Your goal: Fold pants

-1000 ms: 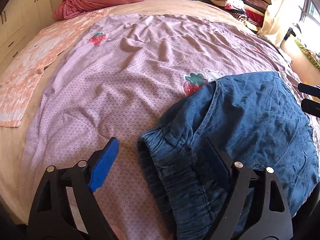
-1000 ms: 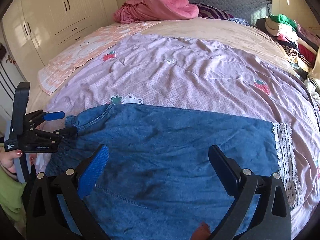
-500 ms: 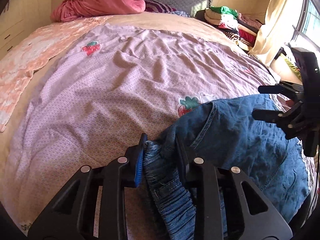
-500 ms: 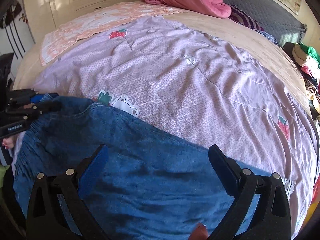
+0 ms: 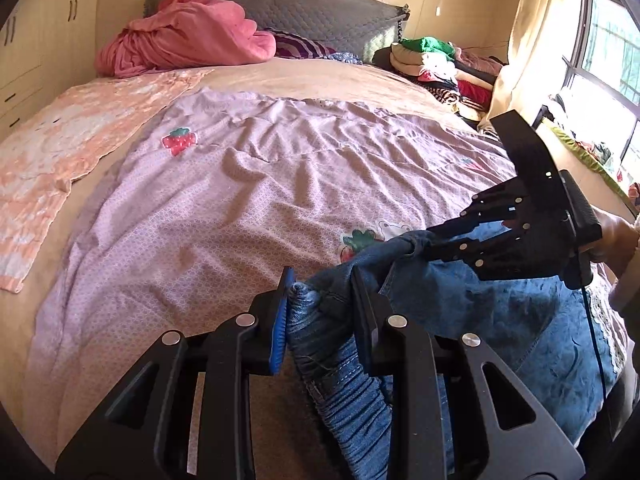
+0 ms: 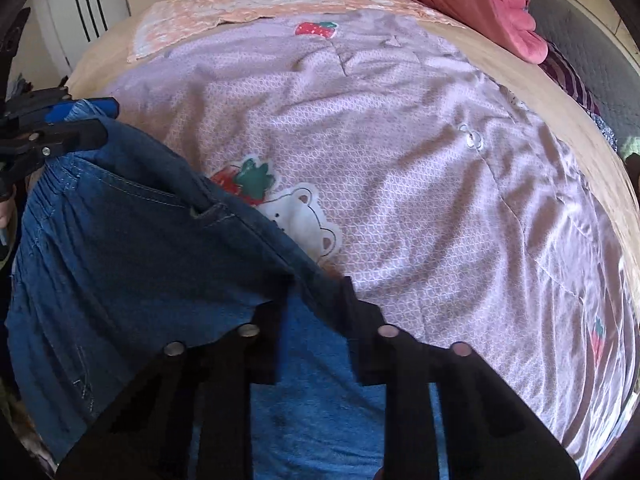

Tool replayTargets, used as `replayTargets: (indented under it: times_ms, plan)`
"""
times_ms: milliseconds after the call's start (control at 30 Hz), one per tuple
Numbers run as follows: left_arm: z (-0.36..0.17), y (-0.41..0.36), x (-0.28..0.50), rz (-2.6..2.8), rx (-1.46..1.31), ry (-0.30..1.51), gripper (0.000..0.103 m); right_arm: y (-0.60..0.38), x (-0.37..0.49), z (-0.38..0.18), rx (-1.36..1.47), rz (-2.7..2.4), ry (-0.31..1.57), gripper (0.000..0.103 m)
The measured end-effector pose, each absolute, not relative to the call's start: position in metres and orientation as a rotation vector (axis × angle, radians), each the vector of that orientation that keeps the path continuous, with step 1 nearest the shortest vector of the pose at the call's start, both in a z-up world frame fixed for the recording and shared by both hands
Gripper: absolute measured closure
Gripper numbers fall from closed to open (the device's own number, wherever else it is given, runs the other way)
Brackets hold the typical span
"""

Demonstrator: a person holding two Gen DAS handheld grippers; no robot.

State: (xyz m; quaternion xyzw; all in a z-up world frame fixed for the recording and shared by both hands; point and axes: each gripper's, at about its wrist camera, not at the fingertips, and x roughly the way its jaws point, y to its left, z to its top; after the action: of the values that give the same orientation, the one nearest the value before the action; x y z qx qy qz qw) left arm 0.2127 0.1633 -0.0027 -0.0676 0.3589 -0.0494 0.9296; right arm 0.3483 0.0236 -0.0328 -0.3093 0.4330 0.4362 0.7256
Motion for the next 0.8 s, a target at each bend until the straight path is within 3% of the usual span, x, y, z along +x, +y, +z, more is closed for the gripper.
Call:
replayTargets:
  times_ms: [133, 500, 800]
  plan:
    - [-0.004, 0.162, 0.21, -0.092, -0.124, 0.729, 0.084, 0.009, 0.336, -0.018, -0.607, 0.907, 0.909, 0.098]
    - [0.026, 0.141, 0.178, -0.113, -0.08, 0.611, 0.083, -0.038, 0.288, 0.045, -0.45, 0.84, 0.754, 0.098]
    - [0.039, 0.117, 0.109, -0.155, -0.004, 0.52, 0.082, -0.076, 0.215, 0.063, -0.386, 0.852, 0.699, 0.098]
